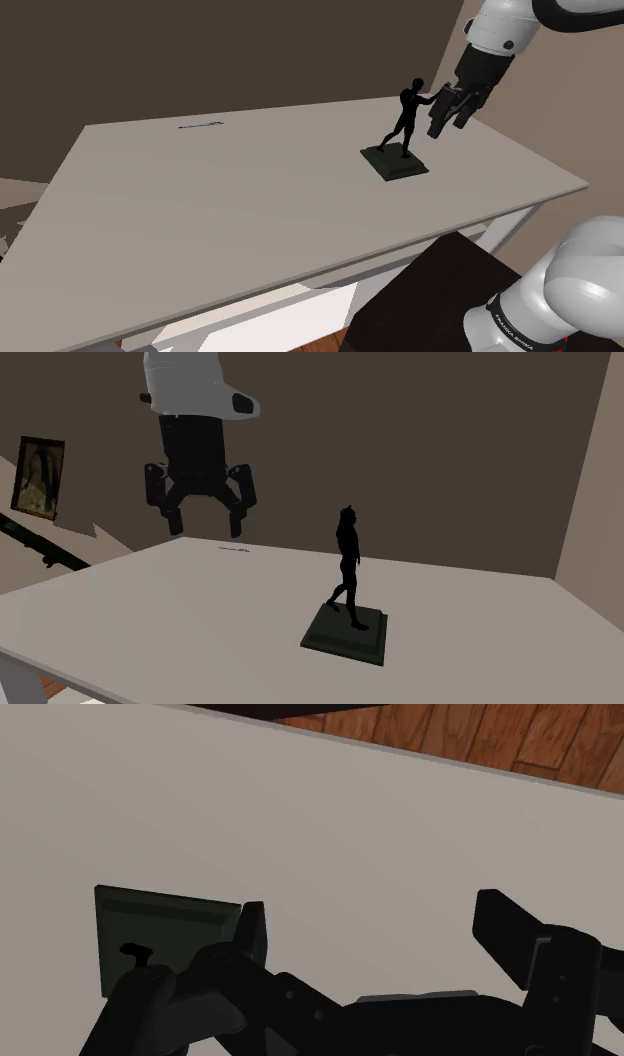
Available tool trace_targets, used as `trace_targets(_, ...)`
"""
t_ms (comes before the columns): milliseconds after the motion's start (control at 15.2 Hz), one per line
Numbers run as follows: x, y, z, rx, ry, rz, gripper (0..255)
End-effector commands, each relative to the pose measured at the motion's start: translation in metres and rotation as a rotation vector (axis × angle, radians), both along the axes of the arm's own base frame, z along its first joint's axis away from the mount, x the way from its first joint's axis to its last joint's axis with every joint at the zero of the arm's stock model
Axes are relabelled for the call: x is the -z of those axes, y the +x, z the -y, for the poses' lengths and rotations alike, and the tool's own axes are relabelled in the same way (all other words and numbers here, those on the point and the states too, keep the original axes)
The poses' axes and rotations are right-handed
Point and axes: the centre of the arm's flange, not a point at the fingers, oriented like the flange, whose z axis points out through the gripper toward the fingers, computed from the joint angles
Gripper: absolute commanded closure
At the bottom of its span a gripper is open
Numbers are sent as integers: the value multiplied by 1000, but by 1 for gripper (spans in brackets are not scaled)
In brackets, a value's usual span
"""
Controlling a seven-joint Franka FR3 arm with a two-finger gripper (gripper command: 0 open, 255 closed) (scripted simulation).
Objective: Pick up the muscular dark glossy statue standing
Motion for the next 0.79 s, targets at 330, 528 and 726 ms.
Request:
trace_targets(330, 1, 44, 49, 27, -7, -10, 0)
trace_targets(528, 2, 70, 79, 43, -12, -16, 0)
trace_targets(726, 2, 95, 110, 59, -16, -22, 0)
